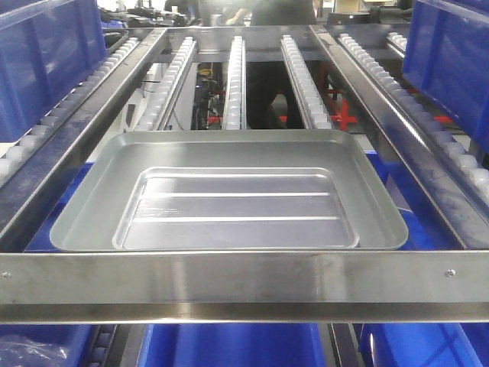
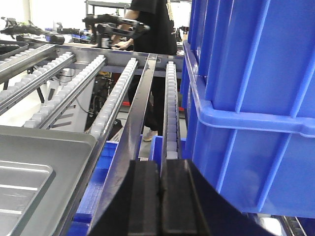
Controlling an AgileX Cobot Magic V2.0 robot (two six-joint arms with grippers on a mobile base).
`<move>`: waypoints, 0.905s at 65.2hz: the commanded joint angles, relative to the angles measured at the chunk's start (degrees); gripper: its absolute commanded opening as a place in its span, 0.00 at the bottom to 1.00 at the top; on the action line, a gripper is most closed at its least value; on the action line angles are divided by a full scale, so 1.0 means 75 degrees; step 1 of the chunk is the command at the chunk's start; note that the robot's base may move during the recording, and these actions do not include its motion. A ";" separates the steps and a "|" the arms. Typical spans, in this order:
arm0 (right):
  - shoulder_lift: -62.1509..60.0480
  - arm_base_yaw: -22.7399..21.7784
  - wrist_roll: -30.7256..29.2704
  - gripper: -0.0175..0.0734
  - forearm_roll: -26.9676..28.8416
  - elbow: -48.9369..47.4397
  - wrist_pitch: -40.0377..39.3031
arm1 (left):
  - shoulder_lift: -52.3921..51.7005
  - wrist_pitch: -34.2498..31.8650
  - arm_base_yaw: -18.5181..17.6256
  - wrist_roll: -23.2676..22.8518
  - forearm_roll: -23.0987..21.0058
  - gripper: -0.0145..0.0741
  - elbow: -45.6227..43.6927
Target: Grab silver tray and place in blue box
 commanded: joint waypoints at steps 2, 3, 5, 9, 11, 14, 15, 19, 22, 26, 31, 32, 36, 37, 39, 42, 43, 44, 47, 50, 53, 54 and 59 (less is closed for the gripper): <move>-0.0162 -0.0004 -0.0001 0.25 -0.0084 -0.0144 -0.0669 | -0.0105 -0.0655 0.0012 -0.0061 -0.0040 0.16 0.0121; -0.0162 -0.0004 -0.0001 0.25 -0.0084 -0.0144 -0.0669 | -0.0105 -0.0655 0.0012 -0.0061 -0.0040 0.16 0.0121; -0.0162 -0.0004 -0.0001 0.25 -0.0084 -0.0144 -0.0669 | -0.0105 -0.0655 0.0012 -0.0061 -0.0040 0.16 0.0121; -0.0162 -0.0004 -0.0001 0.25 -0.0084 -0.0144 -0.0669 | -0.0105 -0.0655 0.0012 -0.0061 -0.0040 0.16 0.0121; -0.0162 -0.0004 -0.0001 0.25 -0.0084 -0.0144 -0.0669 | -0.0105 -0.0655 0.0012 -0.0061 -0.0040 0.16 0.0121; -0.0162 -0.0004 -0.0001 0.25 -0.0084 -0.0144 -0.0669 | -0.0105 -0.0655 0.0012 -0.0061 -0.0040 0.16 0.0121; -0.0162 -0.0004 -0.0001 0.25 -0.0084 -0.0144 -0.0669 | -0.0105 -0.0655 0.0012 -0.0061 -0.0040 0.16 0.0121; -0.0162 -0.0004 -0.0001 0.25 -0.0084 -0.0144 -0.0669 | -0.0105 -0.0655 0.0012 -0.0061 -0.0040 0.16 0.0121; -0.0162 -0.0004 -0.0001 0.25 -0.0084 -0.0144 -0.0669 | -0.0105 -0.0655 0.0012 -0.0061 -0.0040 0.16 0.0121; -0.0162 -0.0004 -0.0001 0.25 -0.0084 -0.0144 -0.0669 | -0.0105 -0.0655 0.0012 -0.0061 -0.0040 0.16 0.0121; -0.0162 -0.0004 -0.0001 0.25 -0.0084 -0.0144 -0.0669 | -0.0105 -0.0655 0.0012 -0.0061 -0.0040 0.16 0.0121; -0.0162 -0.0004 -0.0001 0.25 -0.0084 -0.0144 -0.0669 | -0.0105 -0.0655 0.0012 -0.0061 -0.0040 0.16 0.0121; -0.0162 -0.0004 -0.0007 0.25 -0.0084 -0.0144 -0.0697 | -0.0105 -0.0655 0.0012 -0.0061 -0.0040 0.16 0.0121; -0.0162 -0.0004 -0.0007 0.25 -0.0084 -0.0144 -0.0697 | -0.0105 -0.0655 0.0012 -0.0061 -0.0040 0.16 0.0121; -0.0162 -0.0004 -0.0007 0.25 -0.0084 -0.0144 -0.0697 | -0.0105 -0.0655 0.0012 -0.0061 -0.0040 0.16 0.0121; -0.0162 -0.0004 -0.0007 0.25 -0.0084 -0.0144 -0.0692 | -0.0105 -0.0655 0.0012 -0.0061 -0.0040 0.16 0.0121; -0.0162 -0.0004 -0.0007 0.25 -0.0084 -0.0144 -0.0692 | -0.0105 -0.0655 0.0012 -0.0061 -0.0040 0.16 0.0121; -0.0162 -0.0004 -0.0007 0.25 -0.0084 -0.0144 -0.0700 | -0.0105 -0.0655 0.0012 -0.0061 -0.0040 0.16 0.0121; -0.0162 -0.0004 -0.0007 0.25 -0.0084 -0.0144 -0.0743 | -0.0105 -0.0655 0.0012 -0.0061 -0.0040 0.16 0.0121; -0.0162 -0.0004 -0.0007 0.25 -0.0084 -0.0144 -0.0733 | -0.0105 -0.0692 0.0012 -0.0061 -0.0040 0.16 0.0121; -0.0162 -0.0004 -0.0007 0.25 -0.0084 -0.0144 -0.0714 | -0.0105 -0.0708 0.0012 -0.0061 -0.0040 0.16 0.0121; -0.0162 -0.0004 -0.0007 0.25 -0.0084 -0.0144 -0.0713 | -0.0105 -0.0708 0.0012 -0.0061 -0.0040 0.16 0.0121; -0.0146 -0.0004 -0.0007 0.25 -0.0076 -0.0259 -0.0530 | -0.0105 -0.0598 0.0012 -0.0061 -0.0040 0.16 0.0015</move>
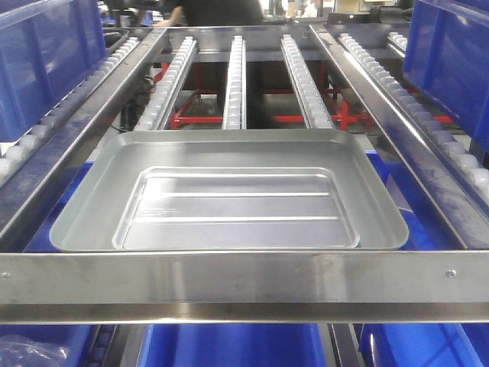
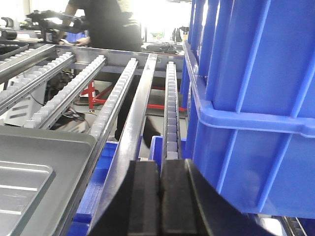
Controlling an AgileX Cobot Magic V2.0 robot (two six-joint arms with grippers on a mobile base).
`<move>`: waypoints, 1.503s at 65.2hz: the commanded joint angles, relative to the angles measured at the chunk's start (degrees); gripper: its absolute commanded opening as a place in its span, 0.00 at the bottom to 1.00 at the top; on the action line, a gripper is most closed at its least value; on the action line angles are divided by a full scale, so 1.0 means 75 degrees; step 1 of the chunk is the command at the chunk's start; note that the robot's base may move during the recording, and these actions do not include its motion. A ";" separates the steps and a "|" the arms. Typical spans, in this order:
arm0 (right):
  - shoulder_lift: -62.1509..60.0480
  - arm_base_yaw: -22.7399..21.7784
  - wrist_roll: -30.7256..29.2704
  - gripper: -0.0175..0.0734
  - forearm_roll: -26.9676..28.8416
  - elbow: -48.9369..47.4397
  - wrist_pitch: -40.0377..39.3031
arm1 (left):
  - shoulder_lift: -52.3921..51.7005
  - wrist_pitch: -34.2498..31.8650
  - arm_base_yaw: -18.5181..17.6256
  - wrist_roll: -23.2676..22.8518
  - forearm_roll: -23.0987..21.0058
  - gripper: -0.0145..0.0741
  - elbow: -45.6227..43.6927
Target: Grab silver tray and place in blue box
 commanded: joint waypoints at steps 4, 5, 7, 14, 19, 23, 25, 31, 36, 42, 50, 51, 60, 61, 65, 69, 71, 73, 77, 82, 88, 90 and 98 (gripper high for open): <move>-0.0031 -0.0004 -0.0007 0.25 -0.0047 -0.0575 0.0055 | -0.0032 -0.0224 0.0012 -0.0061 -0.0040 0.16 -0.0243; 0.0014 -0.0004 -0.0007 0.25 -0.0047 -0.0655 0.0198 | 0.0005 -0.0107 0.0012 -0.0061 -0.0040 0.16 -0.0312; 0.0175 -0.0004 -0.0007 0.25 -0.0047 -0.0875 0.0648 | 0.0122 0.0291 0.0012 -0.0061 -0.0040 0.16 -0.0553; 0.1039 -0.0004 -0.0007 0.25 -0.0032 -0.1728 0.2032 | 0.0766 0.1347 0.0012 -0.0061 -0.0040 0.16 -0.1387; 0.1858 -0.0004 -0.0007 0.25 0.0127 -0.2321 0.2799 | 0.1453 0.2224 0.0012 -0.0061 -0.0321 0.16 -0.2109; 0.2659 -0.0004 -0.0007 0.25 0.0351 -0.2816 0.3370 | 0.2119 0.3173 0.0012 -0.0061 -0.0582 0.16 -0.2719; 0.3004 -0.0004 -0.0007 0.25 0.0474 -0.3059 0.3584 | 0.2521 0.3698 0.0012 -0.0061 -0.0660 0.16 -0.3041; 0.4234 -0.0004 -0.0007 0.25 0.0816 -0.3620 0.4226 | 0.3775 0.4608 0.0012 -0.0061 -0.0657 0.16 -0.3731; 0.5211 -0.0004 -0.0007 0.25 0.1188 -0.3953 0.4475 | 0.4656 0.4698 0.0012 -0.0061 -0.0701 0.16 -0.4088; 0.6134 -0.0004 -0.0007 0.25 0.1749 -0.4167 0.4681 | 0.5483 0.4665 0.0012 -0.0061 -0.1097 0.16 -0.4206; 0.6911 -0.0004 -0.0007 0.25 0.2333 -0.4207 0.4808 | 0.6422 0.4557 0.0012 -0.0061 -0.1671 0.16 -0.4206; 0.6981 -0.0004 -0.0007 0.25 0.2378 -0.4207 0.4808 | 0.6550 0.4523 0.0012 -0.0061 -0.1709 0.16 -0.4206; 0.7569 -0.0004 -0.0007 0.25 0.2543 -0.4207 0.4756 | 0.7470 0.3949 0.0012 -0.0061 -0.2546 0.16 -0.4206; 0.7602 -0.0004 -0.0007 0.25 0.2582 -0.4207 0.4717 | 0.7580 0.3904 0.0012 -0.0061 -0.2665 0.16 -0.4206; 0.7766 -0.0004 -0.0007 0.25 0.2787 -0.4207 0.4435 | 0.7885 0.3709 0.0012 -0.0061 -0.3134 0.16 -0.4206; 0.7870 -0.0004 -0.0007 0.25 0.3114 -0.4207 0.4153 | 0.8176 0.3530 0.0012 -0.0061 -0.3485 0.16 -0.4206; 0.7900 -0.0004 -0.0007 0.25 0.3268 -0.4207 0.4049 | 0.8277 0.3480 0.0012 -0.0061 -0.3622 0.16 -0.4206; 0.7919 -0.0004 -0.0007 0.25 0.3430 -0.4207 0.3929 | 0.8389 0.3440 0.0012 -0.0061 -0.3746 0.16 -0.4206; 0.7925 -0.0004 -0.0049 0.25 0.3507 -0.4207 0.3834 | 0.8540 0.3426 0.0012 -0.0061 -0.3817 0.16 -0.4206; 0.7925 -0.0004 -0.0290 0.25 0.3507 -0.4207 0.3937 | 0.8602 0.3520 0.0012 -0.0008 -0.3817 0.16 -0.4223; 0.7925 -0.0004 -0.0317 0.25 0.3507 -0.4324 0.4332 | 0.8602 0.3668 -0.0005 0.0021 -0.3801 0.16 -0.4334; 0.7925 -0.0004 -0.0317 0.25 0.3498 -0.4435 0.4524 | 0.8602 0.3784 -0.0005 0.0026 -0.3724 0.16 -0.4425; 0.7934 0.0201 -0.0317 0.25 0.3475 -0.4985 0.4750 | 0.8602 0.4497 -0.0329 0.0026 -0.3344 0.16 -0.5021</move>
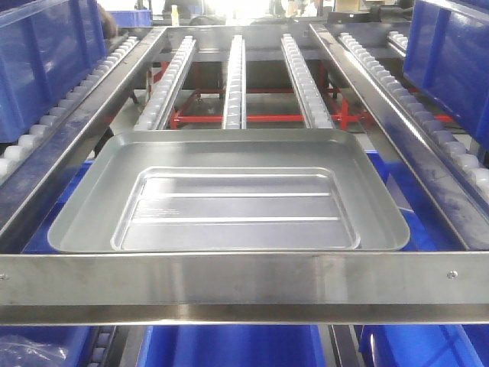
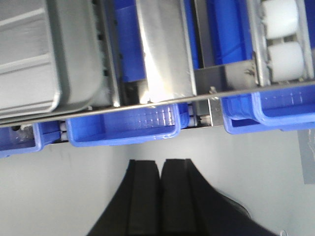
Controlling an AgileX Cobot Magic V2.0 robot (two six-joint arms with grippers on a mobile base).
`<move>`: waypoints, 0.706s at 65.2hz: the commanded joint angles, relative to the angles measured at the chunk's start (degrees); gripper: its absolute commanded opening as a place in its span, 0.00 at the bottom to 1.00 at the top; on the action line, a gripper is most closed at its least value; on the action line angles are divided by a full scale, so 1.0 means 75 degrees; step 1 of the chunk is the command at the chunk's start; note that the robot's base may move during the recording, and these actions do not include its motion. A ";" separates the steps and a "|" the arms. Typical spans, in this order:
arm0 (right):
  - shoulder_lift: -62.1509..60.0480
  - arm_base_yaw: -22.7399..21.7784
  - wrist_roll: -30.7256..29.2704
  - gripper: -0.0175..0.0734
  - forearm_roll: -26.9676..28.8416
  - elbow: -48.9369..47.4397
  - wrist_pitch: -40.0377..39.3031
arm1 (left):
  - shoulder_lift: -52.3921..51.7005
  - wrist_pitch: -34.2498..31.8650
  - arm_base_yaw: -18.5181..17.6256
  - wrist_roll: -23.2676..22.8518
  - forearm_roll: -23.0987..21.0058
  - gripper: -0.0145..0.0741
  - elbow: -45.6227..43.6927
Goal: Grab silver tray and place in blue box
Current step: 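Lower both grippers onto the side rims of the silver tray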
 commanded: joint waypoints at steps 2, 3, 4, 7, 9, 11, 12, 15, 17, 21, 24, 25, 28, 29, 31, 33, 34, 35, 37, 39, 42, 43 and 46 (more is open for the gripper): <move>0.0011 0.0253 -0.0115 0.25 0.0132 -0.0709 -0.0186 | -0.0103 0.0135 -0.0430 -0.0009 -0.0005 0.16 -0.0673; 0.0037 0.0350 -0.0108 0.25 0.0120 -0.0812 -0.0186 | -0.0091 0.0076 -0.0561 -0.0097 0.0008 0.16 -0.0752; 0.0103 0.0421 -0.0090 0.25 0.0090 -0.0875 -0.0186 | -0.0085 0.0022 -0.0652 -0.0169 0.0067 0.16 -0.0805; 0.0308 0.0690 0.0021 0.25 0.0007 -0.1122 -0.0186 | -0.0006 -0.0186 -0.0989 -0.0683 0.0297 0.16 -0.0977; 0.0495 0.0894 0.0168 0.25 -0.0054 -0.1264 -0.0186 | 0.0086 -0.0272 -0.1244 -0.1153 0.0600 0.16 -0.1118; 0.0706 0.1102 0.0352 0.25 -0.0137 -0.1401 -0.0204 | 0.0196 -0.0255 -0.1493 -0.1615 0.0973 0.16 -0.1251; 0.0795 0.1184 0.0453 0.25 -0.0178 -0.1452 -0.0217 | 0.0290 -0.0199 -0.1594 -0.1996 0.1304 0.16 -0.1360; 0.1103 0.1498 0.0883 0.25 -0.0397 -0.1641 -0.0311 | 0.0558 0.0022 -0.2012 -0.2998 0.2252 0.16 -0.1625; 0.1281 0.1645 0.1136 0.25 -0.0566 -0.1753 -0.0366 | 0.0768 0.0165 -0.2226 -0.3574 0.2857 0.16 -0.1818; 0.1728 0.1994 0.1716 0.25 -0.1147 -0.2080 -0.0433 | 0.1163 0.0549 -0.2701 -0.4719 0.4291 0.16 -0.2179; 0.2042 0.2188 0.2118 0.25 -0.1592 -0.2340 -0.0433 | 0.1466 0.0704 -0.3031 -0.5330 0.4978 0.16 -0.2462; 0.2131 0.2250 0.2232 0.25 -0.1712 -0.2418 -0.0421 | 0.1554 0.0735 -0.3112 -0.5417 0.5096 0.16 -0.2546; 0.2444 0.2484 0.2617 0.25 -0.2095 -0.2697 -0.0366 | 0.1859 0.0834 -0.3370 -0.5495 0.5248 0.16 -0.2862; 0.2534 0.2538 0.2723 0.25 -0.2183 -0.2781 -0.0342 | 0.1993 0.0853 -0.3414 -0.5495 0.5248 0.16 -0.3006; 0.2764 0.2659 0.2975 0.25 -0.2393 -0.3002 -0.0255 | 0.2223 0.0976 -0.3498 -0.5495 0.5215 0.16 -0.3267; 0.2952 0.2750 0.3212 0.25 -0.2534 -0.3188 -0.0159 | 0.2418 0.1151 -0.3547 -0.5495 0.5179 0.16 -0.3487; 0.3091 0.2793 0.3290 0.25 -0.2633 -0.3282 -0.0104 | 0.2518 0.1221 -0.3569 -0.5495 0.5179 0.16 -0.3598; 0.3183 0.2862 0.3398 0.25 -0.2696 -0.3425 -0.0015 | 0.2668 0.1315 -0.3588 -0.5495 0.5162 0.16 -0.3762; 0.3410 0.2953 0.3542 0.25 -0.2866 -0.3661 0.0095 | 0.2864 0.1417 -0.3600 -0.5495 0.5130 0.16 -0.3977; 0.3585 0.3066 0.3686 0.25 -0.3018 -0.3843 0.0192 | 0.3059 0.1476 -0.3600 -0.5495 0.5118 0.16 -0.4181; 0.3838 0.3200 0.3928 0.25 -0.3288 -0.4101 0.0271 | 0.3378 0.1475 -0.3600 -0.5495 0.5118 0.16 -0.4512; 0.3967 0.3236 0.3994 0.25 -0.3432 -0.4182 0.0285 | 0.3463 0.1452 -0.3600 -0.5495 0.5114 0.16 -0.4603; 0.4222 0.3315 0.4170 0.25 -0.3697 -0.4445 0.0308 | 0.3710 0.1444 -0.3600 -0.5495 0.5114 0.16 -0.4876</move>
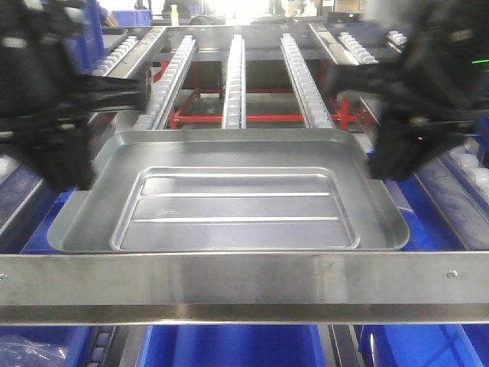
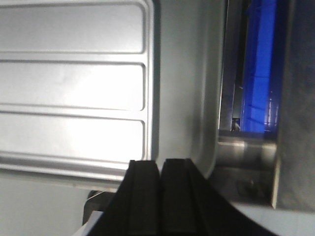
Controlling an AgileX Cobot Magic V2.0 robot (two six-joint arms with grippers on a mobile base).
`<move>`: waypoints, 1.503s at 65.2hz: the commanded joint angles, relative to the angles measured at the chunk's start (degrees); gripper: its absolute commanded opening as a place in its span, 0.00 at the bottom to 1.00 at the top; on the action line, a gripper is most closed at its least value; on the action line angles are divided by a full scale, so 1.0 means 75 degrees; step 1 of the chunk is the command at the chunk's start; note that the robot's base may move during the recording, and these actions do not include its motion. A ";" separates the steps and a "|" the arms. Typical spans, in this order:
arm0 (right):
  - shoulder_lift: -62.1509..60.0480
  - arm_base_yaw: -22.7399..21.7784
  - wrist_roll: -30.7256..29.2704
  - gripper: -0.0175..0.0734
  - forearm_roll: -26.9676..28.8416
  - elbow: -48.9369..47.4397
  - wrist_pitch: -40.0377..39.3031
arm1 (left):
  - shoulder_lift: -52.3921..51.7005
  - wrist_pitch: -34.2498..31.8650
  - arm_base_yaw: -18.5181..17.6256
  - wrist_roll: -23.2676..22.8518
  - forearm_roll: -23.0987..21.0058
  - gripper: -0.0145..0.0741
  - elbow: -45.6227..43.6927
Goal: Grab silver tray and place in blue box
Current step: 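Lower both grippers onto the side rims of the silver tray, then close both grippers on the tray's side rims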
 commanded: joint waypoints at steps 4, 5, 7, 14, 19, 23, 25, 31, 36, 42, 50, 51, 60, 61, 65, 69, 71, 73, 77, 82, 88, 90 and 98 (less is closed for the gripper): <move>0.0548 0.0169 0.0528 0.25 -0.0777 -0.0932 -0.0060 | 0.0465 -0.0069 -0.0050 -0.0101 0.0120 0.16 -0.1068; 0.0626 0.0169 0.0528 0.25 -0.0778 -0.1019 -0.0051 | 0.0527 -0.0089 -0.0050 -0.0100 0.0120 0.16 -0.1142; 0.0776 0.0169 0.0528 0.25 -0.0778 -0.1124 0.0002 | 0.0639 -0.0103 -0.0050 -0.0064 0.0120 0.16 -0.1274; 0.1219 0.0169 0.0485 0.25 -0.0778 -0.1472 0.0235 | 0.0982 -0.0119 -0.0050 -0.0052 0.0120 0.16 -0.1588; 0.1406 0.0169 0.0406 0.25 -0.0778 -0.1622 0.0308 | 0.1099 -0.0134 -0.0050 -0.0052 0.0103 0.16 -0.1640; 0.1444 0.0169 0.0406 0.25 -0.0798 -0.1672 0.0308 | 0.1167 -0.0134 -0.0050 -0.0052 0.0103 0.16 -0.1640; 0.1451 0.0169 0.0406 0.25 -0.0814 -0.1695 0.0332 | 0.1167 -0.0134 -0.0050 -0.0052 0.0117 0.16 -0.1640; 0.1451 0.0169 0.0406 0.25 -0.0814 -0.1695 0.0328 | 0.1197 -0.0165 -0.0050 -0.0052 0.0117 0.16 -0.1640; 0.1451 0.0169 0.0406 0.25 -0.0820 -0.1695 0.0338 | 0.1197 -0.0170 -0.0050 -0.0052 0.0132 0.16 -0.1640; 0.1451 0.0169 0.0406 0.25 -0.0874 -0.1695 0.0322 | 0.1199 -0.0182 -0.0050 -0.0052 0.0219 0.16 -0.1640; 0.1451 0.0169 0.0406 0.25 -0.0890 -0.1695 0.0315 | 0.1211 -0.0182 -0.0050 -0.0052 0.0219 0.16 -0.1640; 0.1451 0.0169 0.0406 0.25 -0.0890 -0.1695 0.0315 | 0.1211 -0.0182 -0.0050 -0.0052 0.0219 0.16 -0.1640; 0.1451 0.0169 0.0406 0.25 -0.0890 -0.1695 0.0315 | 0.1211 -0.0168 -0.0050 -0.0052 0.0219 0.16 -0.1640; 0.1451 0.0169 0.0406 0.25 -0.0890 -0.1695 0.0315 | 0.1211 -0.0168 -0.0050 -0.0052 0.0219 0.16 -0.1640; 0.1451 0.0169 0.0406 0.25 -0.0890 -0.1695 0.0315 | 0.1211 -0.0168 -0.0050 -0.0052 0.0219 0.16 -0.1640; 0.1451 0.0169 0.0406 0.26 -0.0886 -0.1695 0.0313 | 0.1211 -0.0156 -0.0050 -0.0052 0.0219 0.16 -0.1640; 0.1451 0.0169 0.0406 0.26 -0.0886 -0.1695 0.0313 | 0.1211 -0.0156 -0.0050 -0.0052 0.0219 0.16 -0.1640; 0.1451 0.0169 0.0406 0.27 -0.0886 -0.1695 0.0313 | 0.1211 -0.0156 -0.0050 -0.0052 0.0219 0.16 -0.1640; 0.1451 0.0169 0.0406 0.32 -0.0886 -0.1695 0.0307 | 0.1211 -0.0124 -0.0050 -0.0052 0.0219 0.16 -0.1640; 0.1451 0.0169 0.0406 0.43 -0.0886 -0.1695 0.0290 | 0.1211 -0.0124 -0.0050 -0.0052 0.0219 0.16 -0.1640; 0.1451 0.0169 0.0406 0.57 -0.0886 -0.1695 0.0289 | 0.1211 -0.0124 -0.0050 -0.0052 0.0219 0.16 -0.1640; 0.1451 0.0169 0.0406 0.59 -0.0886 -0.1695 0.0297 | 0.1211 -0.0109 -0.0050 -0.0052 0.0219 0.16 -0.1640; 0.1451 0.0169 0.0406 0.60 -0.0886 -0.1695 0.0297 | 0.1211 -0.0109 -0.0050 -0.0052 0.0219 0.16 -0.1640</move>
